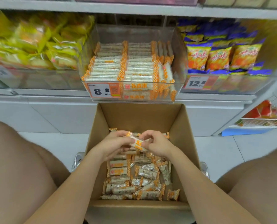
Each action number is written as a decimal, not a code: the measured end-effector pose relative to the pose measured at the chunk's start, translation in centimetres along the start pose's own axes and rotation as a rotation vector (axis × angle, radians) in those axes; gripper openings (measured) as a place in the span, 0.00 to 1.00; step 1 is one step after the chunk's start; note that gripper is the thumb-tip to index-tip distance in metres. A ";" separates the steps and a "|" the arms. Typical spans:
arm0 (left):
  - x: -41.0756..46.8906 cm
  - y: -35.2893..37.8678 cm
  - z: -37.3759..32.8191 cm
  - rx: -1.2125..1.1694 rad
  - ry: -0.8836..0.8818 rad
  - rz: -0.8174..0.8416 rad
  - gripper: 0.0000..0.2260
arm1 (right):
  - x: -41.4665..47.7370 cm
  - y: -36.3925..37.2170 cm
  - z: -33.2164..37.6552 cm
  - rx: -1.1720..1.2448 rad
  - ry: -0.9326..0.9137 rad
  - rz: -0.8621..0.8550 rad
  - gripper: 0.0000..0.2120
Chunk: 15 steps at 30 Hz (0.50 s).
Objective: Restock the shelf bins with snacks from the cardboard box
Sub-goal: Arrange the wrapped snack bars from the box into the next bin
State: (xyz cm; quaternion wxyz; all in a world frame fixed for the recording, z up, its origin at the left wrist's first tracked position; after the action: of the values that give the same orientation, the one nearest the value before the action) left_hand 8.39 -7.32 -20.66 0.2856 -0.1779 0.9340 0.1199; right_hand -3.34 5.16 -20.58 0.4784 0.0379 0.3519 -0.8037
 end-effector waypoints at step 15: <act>-6.2 4.6 -22.0 0.326 0.676 -0.082 0.12 | -7.6 -15.9 15.3 -0.124 -0.207 -0.135 0.16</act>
State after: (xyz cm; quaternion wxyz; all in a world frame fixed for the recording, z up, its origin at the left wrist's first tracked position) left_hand 0.55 -8.69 1.22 -0.0097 -0.1970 0.9744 -0.1074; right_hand -7.68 6.28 2.35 0.4583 -0.0987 0.3512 -0.8105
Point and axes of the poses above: each hand's wrist, its own x-axis towards the middle knuckle, its own y-axis out of the palm, z = x × y, the point moved 9 cm from there along x, towards the middle knuckle, and after that the axes turned 5 degrees about -x, right-handed, at the moved point
